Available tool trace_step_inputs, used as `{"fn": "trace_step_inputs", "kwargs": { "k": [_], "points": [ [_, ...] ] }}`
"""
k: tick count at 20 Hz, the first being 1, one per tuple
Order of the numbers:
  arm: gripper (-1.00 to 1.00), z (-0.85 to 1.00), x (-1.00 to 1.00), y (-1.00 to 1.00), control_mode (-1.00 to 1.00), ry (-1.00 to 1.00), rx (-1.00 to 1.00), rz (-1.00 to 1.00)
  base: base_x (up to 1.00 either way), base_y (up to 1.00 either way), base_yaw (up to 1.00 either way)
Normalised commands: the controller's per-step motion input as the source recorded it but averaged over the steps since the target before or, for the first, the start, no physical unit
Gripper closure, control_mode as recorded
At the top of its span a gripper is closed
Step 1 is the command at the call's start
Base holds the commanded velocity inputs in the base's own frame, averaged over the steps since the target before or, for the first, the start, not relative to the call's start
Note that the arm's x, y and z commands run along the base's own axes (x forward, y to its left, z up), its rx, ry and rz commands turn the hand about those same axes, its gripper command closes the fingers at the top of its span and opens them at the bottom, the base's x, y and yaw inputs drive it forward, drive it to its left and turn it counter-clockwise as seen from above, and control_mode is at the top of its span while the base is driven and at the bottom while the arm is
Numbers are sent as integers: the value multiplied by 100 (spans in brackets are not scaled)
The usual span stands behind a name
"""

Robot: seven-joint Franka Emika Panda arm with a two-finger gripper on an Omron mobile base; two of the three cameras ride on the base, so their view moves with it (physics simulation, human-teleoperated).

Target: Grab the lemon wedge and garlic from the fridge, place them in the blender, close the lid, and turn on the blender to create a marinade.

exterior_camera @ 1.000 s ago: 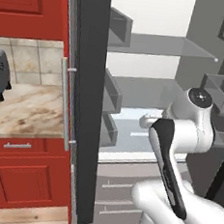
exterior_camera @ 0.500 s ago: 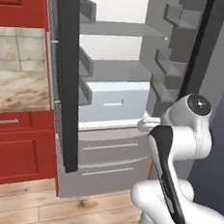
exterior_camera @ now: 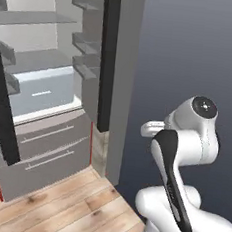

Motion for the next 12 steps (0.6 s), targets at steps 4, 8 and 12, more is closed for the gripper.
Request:
{"fn": "trace_step_inputs", "kwargs": {
  "k": [4,8,12],
  "points": [
    [100,0,0,0,100,0,0,0,-100,4,-75],
    [100,0,0,0,100,0,0,0,-100,10,-79],
    [100,0,0,0,100,0,0,0,-100,11,-80]
  ]
}}
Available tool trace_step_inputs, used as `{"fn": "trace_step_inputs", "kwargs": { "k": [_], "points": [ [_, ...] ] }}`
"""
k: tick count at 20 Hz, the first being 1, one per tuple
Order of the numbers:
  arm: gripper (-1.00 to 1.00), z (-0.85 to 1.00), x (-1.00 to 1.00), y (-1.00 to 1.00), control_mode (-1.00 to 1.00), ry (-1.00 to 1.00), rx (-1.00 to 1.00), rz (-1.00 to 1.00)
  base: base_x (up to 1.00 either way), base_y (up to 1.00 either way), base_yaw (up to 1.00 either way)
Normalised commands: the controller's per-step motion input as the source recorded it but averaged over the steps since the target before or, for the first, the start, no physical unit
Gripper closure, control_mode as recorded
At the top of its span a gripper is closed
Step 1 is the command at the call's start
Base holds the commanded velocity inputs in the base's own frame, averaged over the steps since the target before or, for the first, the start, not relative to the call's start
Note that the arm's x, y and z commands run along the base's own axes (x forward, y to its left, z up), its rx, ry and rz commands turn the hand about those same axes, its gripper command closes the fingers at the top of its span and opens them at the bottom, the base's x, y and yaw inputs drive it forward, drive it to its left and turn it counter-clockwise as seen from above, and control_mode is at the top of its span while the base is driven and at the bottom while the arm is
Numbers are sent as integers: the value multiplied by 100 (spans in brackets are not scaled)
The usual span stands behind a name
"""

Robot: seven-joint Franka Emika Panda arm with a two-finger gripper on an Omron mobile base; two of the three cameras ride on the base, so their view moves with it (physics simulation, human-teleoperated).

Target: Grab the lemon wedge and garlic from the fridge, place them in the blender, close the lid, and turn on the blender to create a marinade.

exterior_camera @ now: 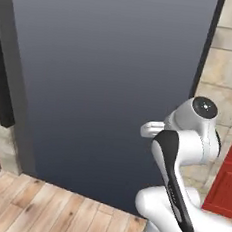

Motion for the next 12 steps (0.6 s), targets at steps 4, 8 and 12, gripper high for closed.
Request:
{"fn": "trace_step_inputs", "kwargs": {
  "k": [4,8,12],
  "points": [
    [100,0,0,0,100,0,0,0,-99,6,-79],
    [100,0,0,0,100,0,0,0,-50,-56,-65],
    [100,0,0,0,100,0,0,0,-1,-100,-54]
  ]
}}
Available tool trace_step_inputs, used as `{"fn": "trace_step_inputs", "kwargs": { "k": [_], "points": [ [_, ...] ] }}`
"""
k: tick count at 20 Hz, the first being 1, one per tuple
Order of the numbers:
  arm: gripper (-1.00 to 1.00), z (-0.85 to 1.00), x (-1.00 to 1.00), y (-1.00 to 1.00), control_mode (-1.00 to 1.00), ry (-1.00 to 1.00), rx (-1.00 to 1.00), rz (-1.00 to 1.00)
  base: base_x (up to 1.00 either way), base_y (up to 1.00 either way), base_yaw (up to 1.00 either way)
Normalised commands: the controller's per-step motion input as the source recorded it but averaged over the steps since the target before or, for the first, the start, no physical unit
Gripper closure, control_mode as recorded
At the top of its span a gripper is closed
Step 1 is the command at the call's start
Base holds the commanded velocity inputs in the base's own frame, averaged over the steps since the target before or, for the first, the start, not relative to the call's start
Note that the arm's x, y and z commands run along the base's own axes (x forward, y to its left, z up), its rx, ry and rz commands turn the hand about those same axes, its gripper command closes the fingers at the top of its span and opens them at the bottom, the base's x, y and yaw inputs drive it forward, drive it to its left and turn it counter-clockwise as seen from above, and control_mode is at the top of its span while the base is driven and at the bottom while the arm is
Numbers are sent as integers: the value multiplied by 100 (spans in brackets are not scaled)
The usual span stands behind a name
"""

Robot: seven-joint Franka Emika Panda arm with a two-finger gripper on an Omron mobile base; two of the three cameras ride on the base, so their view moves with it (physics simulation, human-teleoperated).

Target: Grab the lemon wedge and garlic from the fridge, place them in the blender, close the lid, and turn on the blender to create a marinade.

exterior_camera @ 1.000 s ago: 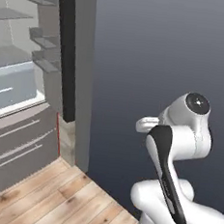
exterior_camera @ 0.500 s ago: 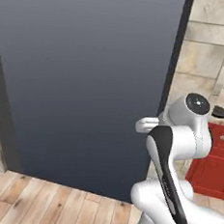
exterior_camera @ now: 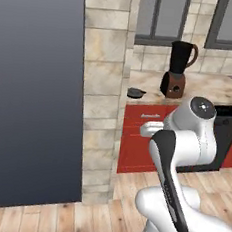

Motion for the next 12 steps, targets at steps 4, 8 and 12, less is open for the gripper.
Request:
{"fn": "trace_step_inputs", "kwargs": {
  "k": [4,8,12],
  "points": [
    [100,0,0,0,100,0,0,0,45,-100,-39],
    [100,0,0,0,100,0,0,0,100,-89,-18],
    [100,0,0,0,100,0,0,0,100,-36,-1]
  ]
}}
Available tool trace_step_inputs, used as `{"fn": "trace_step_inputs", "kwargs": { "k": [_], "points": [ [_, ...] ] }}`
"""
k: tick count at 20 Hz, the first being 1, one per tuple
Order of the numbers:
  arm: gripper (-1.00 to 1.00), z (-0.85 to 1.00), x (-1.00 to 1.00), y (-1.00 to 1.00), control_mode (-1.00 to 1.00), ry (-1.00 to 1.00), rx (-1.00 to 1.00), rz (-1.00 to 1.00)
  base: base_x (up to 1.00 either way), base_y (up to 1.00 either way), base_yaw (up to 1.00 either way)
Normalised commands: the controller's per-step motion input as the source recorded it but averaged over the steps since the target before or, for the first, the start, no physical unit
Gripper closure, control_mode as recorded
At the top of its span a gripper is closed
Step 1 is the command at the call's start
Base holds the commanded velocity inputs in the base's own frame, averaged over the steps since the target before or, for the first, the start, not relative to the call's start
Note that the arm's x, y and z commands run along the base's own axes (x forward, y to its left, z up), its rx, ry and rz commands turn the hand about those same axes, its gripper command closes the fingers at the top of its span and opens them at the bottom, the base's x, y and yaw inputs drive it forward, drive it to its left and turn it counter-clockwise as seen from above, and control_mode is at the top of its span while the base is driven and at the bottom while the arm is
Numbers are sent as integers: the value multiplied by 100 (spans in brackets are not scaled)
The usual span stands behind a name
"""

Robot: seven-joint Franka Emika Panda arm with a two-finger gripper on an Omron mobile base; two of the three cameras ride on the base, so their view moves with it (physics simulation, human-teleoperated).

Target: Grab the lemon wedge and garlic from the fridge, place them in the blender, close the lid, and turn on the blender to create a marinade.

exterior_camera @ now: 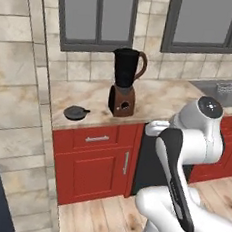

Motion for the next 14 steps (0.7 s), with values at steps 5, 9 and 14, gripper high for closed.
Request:
{"fn": "trace_step_inputs", "kwargs": {
  "k": [5,9,14],
  "points": [
    [100,0,0,0,100,0,0,0,100,-20,5],
    [100,0,0,0,100,0,0,0,100,-19,7],
    [100,0,0,0,100,0,0,0,31,-9,-2]
  ]
}}
